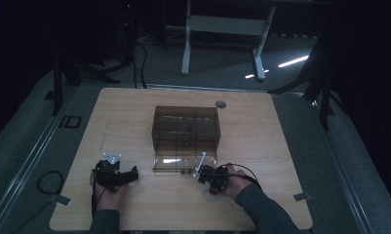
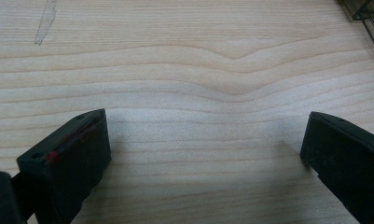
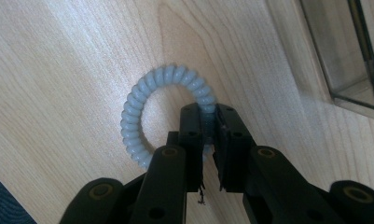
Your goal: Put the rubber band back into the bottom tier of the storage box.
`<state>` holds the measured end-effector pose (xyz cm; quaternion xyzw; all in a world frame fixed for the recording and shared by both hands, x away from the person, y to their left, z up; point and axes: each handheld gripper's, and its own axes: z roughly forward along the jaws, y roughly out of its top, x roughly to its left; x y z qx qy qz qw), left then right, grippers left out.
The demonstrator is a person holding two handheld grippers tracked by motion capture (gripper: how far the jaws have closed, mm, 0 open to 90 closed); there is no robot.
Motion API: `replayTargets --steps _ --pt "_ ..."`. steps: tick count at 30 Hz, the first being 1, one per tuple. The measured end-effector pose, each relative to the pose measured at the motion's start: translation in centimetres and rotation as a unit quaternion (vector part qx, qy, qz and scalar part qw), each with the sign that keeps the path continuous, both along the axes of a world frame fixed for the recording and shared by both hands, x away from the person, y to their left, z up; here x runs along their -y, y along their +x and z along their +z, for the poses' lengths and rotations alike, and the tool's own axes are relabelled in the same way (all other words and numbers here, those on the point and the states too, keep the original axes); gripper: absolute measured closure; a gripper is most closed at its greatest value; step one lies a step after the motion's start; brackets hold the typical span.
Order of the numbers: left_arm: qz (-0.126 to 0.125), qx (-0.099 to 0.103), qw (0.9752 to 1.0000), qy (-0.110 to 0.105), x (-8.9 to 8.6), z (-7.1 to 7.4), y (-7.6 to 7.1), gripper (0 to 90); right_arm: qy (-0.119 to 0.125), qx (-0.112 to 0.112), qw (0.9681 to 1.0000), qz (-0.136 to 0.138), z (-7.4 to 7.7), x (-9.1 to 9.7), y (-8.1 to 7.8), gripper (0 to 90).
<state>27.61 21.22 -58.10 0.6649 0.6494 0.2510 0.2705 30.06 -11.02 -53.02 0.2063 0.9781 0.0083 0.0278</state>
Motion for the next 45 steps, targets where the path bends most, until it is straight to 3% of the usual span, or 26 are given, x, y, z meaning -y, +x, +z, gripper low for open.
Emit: replayTargets --steps 45 --pt "0.0 0.0 1.0 0.0 0.0 0.0 0.0 1.4 0.031 0.014 0.9993 -0.014 3.5 0.7 1.1 82.0"
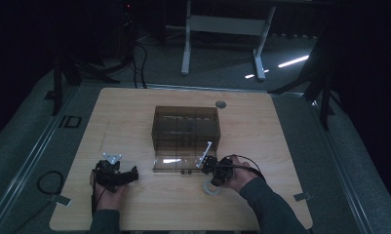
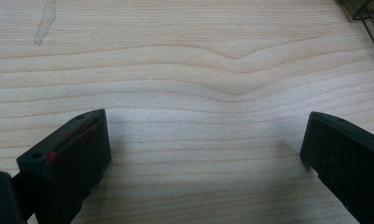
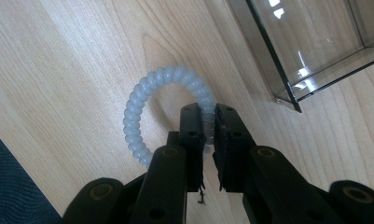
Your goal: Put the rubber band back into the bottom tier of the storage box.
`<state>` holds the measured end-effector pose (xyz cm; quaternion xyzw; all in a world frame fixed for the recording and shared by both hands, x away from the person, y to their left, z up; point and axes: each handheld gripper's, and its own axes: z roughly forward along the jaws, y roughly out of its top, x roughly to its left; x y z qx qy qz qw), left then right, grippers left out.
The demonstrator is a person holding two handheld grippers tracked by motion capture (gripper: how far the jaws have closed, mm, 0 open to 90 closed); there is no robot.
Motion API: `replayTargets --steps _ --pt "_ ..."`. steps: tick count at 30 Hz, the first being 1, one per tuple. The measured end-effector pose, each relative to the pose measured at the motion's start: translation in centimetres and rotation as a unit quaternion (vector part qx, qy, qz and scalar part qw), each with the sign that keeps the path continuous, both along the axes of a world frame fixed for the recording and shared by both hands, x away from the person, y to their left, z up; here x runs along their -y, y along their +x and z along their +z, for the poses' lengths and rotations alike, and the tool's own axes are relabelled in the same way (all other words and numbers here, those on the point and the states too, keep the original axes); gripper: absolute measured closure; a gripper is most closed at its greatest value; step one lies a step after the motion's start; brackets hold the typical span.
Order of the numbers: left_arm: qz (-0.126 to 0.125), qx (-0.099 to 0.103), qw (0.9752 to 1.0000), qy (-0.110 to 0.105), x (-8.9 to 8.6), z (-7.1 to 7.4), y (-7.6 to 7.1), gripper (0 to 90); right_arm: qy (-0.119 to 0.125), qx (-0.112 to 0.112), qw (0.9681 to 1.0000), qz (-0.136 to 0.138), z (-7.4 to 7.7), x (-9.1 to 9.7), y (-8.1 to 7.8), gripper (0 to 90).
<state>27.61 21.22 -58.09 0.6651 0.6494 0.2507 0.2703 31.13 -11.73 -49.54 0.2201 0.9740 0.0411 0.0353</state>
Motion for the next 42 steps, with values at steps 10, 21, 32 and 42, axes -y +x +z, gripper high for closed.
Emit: replayTargets --steps 10,21,32,42 --pt "0.0 0.0 1.0 0.0 0.0 0.0 0.0 1.4 0.004 0.006 1.0 -0.002 0.8 0.1 0.3 82.0" --pt "0.0 0.0 1.0 0.0 0.0 0.0 0.0 1.4 0.008 0.009 0.9999 -0.007 1.4 0.2 0.6 82.0" --pt "0.001 0.002 1.0 -0.001 0.0 0.0 0.0 1.4 0.013 0.013 0.9998 -0.012 2.1 0.4 1.0 82.0" --pt "0.001 0.001 1.0 0.0 0.0 0.0 0.0 1.3 0.016 0.017 0.9995 -0.021 2.5 0.6 1.6 82.0"
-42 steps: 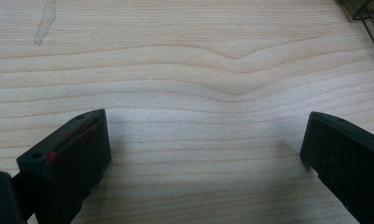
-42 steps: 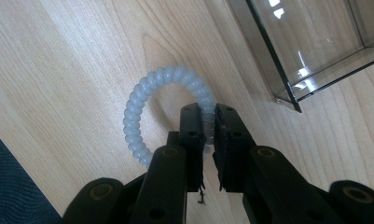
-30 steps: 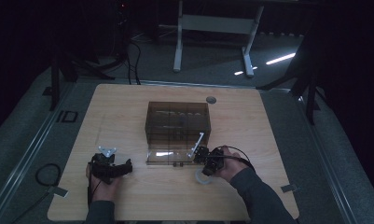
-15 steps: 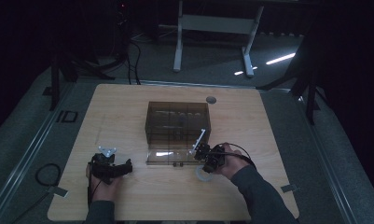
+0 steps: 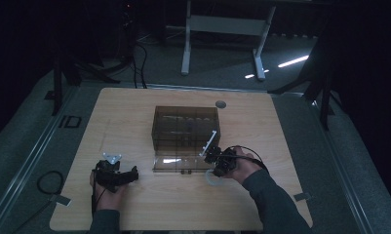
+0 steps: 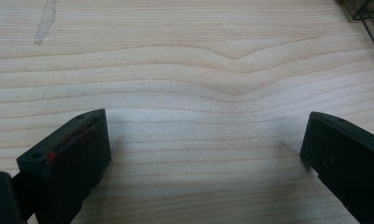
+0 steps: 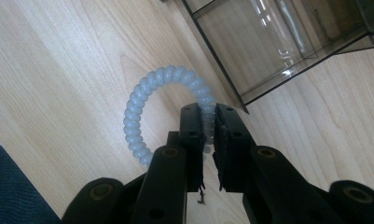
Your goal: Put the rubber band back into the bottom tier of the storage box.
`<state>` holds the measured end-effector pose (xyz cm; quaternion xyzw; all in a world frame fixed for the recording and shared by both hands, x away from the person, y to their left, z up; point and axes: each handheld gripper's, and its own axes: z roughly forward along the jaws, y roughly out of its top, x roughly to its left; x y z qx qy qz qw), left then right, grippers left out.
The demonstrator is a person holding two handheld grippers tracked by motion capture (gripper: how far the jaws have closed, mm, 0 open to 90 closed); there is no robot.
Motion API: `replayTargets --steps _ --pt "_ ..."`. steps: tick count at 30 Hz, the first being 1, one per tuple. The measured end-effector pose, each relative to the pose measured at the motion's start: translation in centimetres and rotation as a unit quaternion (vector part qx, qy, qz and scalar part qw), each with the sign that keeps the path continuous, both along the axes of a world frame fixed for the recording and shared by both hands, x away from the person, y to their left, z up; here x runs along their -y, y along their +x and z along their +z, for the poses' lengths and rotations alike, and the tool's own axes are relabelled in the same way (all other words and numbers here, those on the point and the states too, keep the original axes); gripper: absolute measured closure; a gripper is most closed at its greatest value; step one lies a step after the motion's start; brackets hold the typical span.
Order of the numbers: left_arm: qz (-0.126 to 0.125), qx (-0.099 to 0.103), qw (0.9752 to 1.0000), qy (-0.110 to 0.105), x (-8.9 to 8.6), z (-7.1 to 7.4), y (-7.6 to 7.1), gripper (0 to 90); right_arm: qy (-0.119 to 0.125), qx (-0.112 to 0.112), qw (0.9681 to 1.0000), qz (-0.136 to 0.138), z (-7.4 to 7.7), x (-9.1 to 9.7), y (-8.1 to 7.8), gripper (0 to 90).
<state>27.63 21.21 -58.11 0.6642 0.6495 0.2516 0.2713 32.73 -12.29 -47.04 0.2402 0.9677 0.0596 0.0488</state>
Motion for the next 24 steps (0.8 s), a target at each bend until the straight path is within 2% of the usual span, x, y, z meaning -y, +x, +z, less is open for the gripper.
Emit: replayTargets --steps 24 --pt "0.0 0.0 1.0 0.0 0.0 0.0 0.0 1.4 0.013 -0.001 0.9997 -0.02 0.4 0.3 1.4 82.0"
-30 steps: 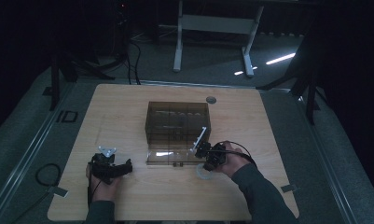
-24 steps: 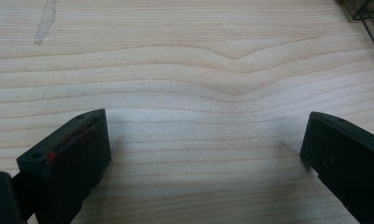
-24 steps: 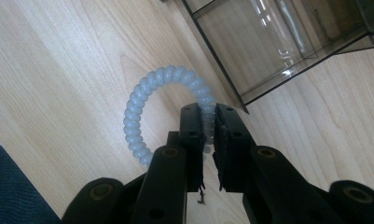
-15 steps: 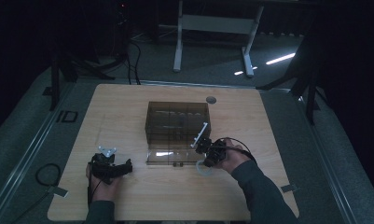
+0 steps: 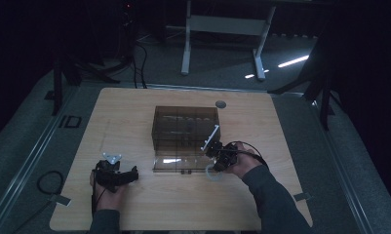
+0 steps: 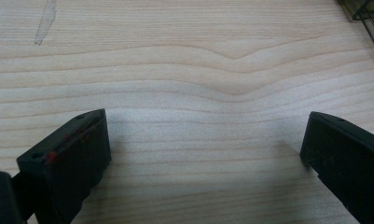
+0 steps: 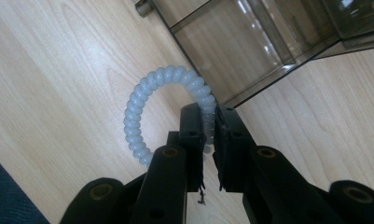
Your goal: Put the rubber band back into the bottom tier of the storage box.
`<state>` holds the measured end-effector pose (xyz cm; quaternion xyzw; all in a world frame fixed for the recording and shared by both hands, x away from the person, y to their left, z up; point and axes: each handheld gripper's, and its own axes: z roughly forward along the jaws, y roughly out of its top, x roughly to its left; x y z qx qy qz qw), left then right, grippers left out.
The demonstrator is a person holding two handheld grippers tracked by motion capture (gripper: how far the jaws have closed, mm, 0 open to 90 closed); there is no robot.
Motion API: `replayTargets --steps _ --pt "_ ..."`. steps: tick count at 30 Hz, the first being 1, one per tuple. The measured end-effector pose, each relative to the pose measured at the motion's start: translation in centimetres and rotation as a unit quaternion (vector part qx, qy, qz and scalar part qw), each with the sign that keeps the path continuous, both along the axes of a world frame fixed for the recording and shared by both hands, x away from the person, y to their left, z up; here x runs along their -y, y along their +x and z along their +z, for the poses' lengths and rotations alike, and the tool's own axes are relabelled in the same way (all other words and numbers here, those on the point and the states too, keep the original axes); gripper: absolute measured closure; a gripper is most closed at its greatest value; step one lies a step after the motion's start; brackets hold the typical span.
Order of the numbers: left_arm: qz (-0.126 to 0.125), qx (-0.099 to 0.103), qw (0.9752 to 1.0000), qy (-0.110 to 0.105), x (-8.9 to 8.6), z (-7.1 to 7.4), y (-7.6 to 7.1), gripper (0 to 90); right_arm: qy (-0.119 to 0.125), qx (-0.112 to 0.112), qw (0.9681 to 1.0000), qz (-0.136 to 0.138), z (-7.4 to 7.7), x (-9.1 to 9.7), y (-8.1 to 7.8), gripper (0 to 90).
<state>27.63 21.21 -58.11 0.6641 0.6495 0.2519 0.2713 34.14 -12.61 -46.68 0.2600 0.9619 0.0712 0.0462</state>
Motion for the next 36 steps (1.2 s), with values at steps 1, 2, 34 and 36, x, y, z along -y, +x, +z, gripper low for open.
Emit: replayTargets --steps 1,2,34,36 --pt "0.0 0.0 1.0 0.0 0.0 0.0 0.0 1.4 0.0 0.002 1.0 -0.002 0.1 0.0 0.1 82.0" --pt "0.0 0.0 1.0 0.0 0.0 0.0 0.0 1.4 0.0 0.003 1.0 -0.001 0.1 0.1 0.2 82.0" --pt "-0.001 -0.001 1.0 0.0 0.0 0.0 0.0 1.4 0.005 0.012 0.9994 -0.032 0.7 0.4 1.9 82.0" --pt "-0.001 -0.002 1.0 0.0 0.0 0.0 0.0 1.4 0.004 0.012 0.9993 -0.035 0.6 0.3 1.9 82.0"
